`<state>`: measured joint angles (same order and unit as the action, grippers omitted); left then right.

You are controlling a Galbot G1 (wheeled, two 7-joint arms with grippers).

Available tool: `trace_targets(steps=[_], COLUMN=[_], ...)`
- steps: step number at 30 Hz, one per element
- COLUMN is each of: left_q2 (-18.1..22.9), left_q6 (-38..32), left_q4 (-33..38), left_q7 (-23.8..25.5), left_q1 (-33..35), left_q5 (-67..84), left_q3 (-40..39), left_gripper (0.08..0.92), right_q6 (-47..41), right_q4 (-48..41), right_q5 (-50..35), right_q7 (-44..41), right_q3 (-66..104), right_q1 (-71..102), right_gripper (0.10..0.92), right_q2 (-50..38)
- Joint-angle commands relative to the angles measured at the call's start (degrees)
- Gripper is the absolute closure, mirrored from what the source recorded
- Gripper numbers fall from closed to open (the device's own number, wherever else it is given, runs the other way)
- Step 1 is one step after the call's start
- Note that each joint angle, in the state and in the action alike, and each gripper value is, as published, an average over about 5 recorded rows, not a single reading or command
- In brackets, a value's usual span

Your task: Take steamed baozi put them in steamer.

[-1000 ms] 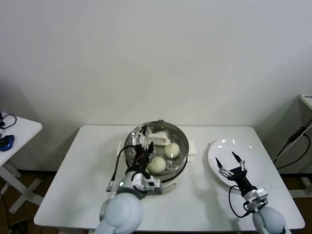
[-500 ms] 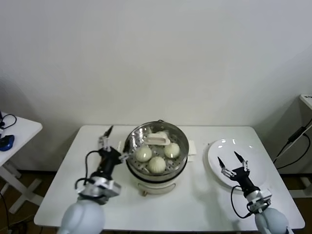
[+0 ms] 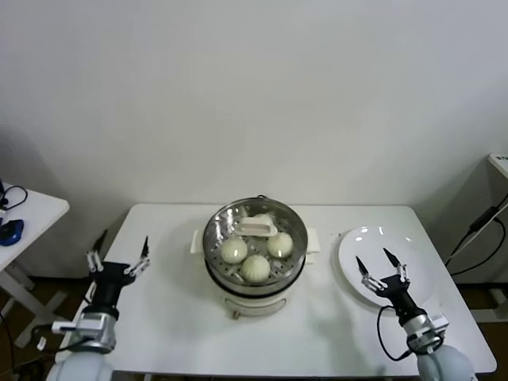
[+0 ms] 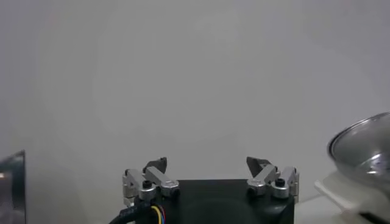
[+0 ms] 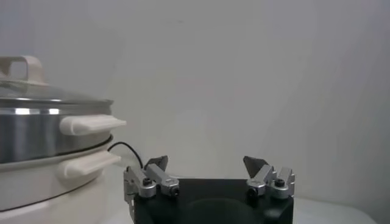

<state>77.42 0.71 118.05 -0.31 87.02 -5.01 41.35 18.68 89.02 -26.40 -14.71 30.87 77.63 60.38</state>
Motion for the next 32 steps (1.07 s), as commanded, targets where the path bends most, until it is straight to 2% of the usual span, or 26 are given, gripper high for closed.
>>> trace_targets(steps=[1,6,19,32], left_q2=[4.27,4.68,4.44,4.43], left_q6=[-16.89,-18.27,-15.84,-15.64], left_q4=[-12.85,-13.19,-13.67,-13.43], left_q7=[3.72,3.57,5.79,5.66], left_q1=[3.85,4.34,4.88,4.33], left_q5=[11.08,11.52,11.64,12.0], left_q3=[7.34,6.5,4.08,2.07], left_gripper=[0.177,0.177,0.177,0.177], right_q6=[0.2,-0.16,-0.06,-0.16], right_q4=[2.76,3.9,4.85,4.37], right_q5=[-2.45,-3.61,-4.3,-3.91], right_q7=[0.08,0.6,1.98,1.84], right_q3=[0.82,0.98,0.63,0.58], right_q1=[3.08,3.81,4.12,3.5], right_gripper=[0.203,0.203,0.203,0.203], right_q2=[-0.35,-0.52,-0.42,0.31])
